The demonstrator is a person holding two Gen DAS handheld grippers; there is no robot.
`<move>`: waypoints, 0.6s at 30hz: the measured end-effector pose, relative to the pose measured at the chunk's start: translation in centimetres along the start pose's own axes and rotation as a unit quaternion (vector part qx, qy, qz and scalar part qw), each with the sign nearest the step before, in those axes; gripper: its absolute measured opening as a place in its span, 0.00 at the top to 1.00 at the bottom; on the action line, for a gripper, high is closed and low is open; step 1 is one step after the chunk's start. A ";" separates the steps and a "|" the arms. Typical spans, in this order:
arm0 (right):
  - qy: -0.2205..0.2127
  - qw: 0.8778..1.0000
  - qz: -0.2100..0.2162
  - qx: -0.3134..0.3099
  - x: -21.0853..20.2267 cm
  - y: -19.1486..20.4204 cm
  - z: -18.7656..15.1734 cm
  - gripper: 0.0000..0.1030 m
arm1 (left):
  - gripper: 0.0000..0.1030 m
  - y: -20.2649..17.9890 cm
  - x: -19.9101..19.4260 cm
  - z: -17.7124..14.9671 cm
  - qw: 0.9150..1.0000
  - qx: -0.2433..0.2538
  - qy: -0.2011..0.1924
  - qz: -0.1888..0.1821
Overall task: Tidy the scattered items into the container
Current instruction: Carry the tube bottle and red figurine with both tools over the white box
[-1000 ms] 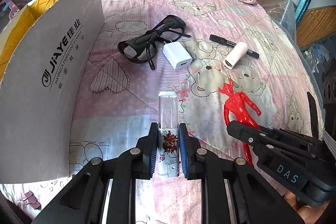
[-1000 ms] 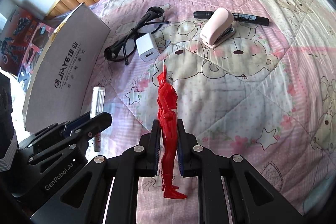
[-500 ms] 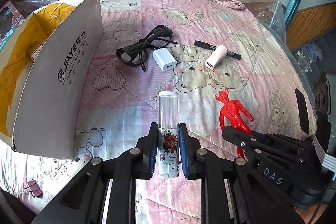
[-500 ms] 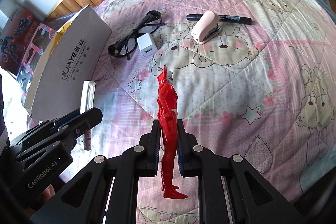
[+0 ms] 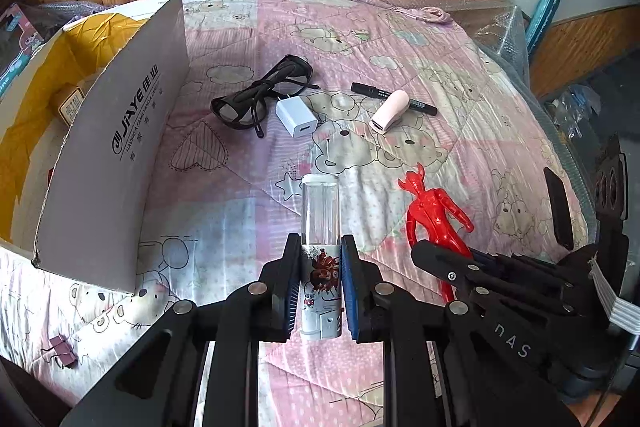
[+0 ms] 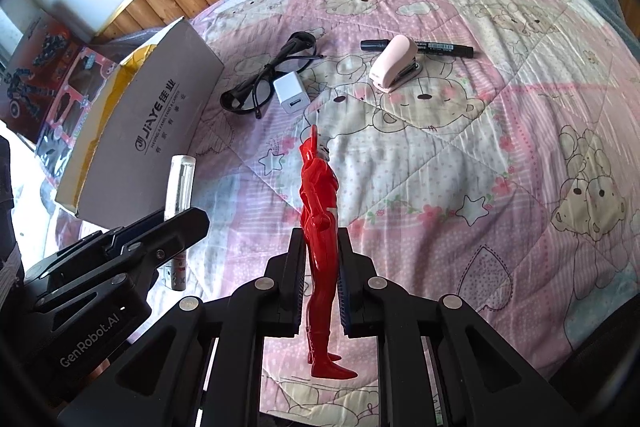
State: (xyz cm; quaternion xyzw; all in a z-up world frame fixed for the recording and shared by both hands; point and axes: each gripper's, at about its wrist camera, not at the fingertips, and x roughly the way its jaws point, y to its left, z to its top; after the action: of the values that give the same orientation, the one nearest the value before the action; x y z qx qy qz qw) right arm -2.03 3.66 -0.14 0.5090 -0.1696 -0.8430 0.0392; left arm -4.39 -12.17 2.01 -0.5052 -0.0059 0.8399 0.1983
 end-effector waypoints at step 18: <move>-0.024 0.999 0.012 -0.028 -2.0 3.7 1.1 0.86 | 0.81 1.4 -2.0 0.9 0.999 -0.022 -0.018 -0.022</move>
State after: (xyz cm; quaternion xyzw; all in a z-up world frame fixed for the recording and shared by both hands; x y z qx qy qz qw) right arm -2.42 0.91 3.28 0.4856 -0.1528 -0.8586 0.0598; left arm -4.82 -14.01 3.88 -0.4938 -0.0391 0.8442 0.2051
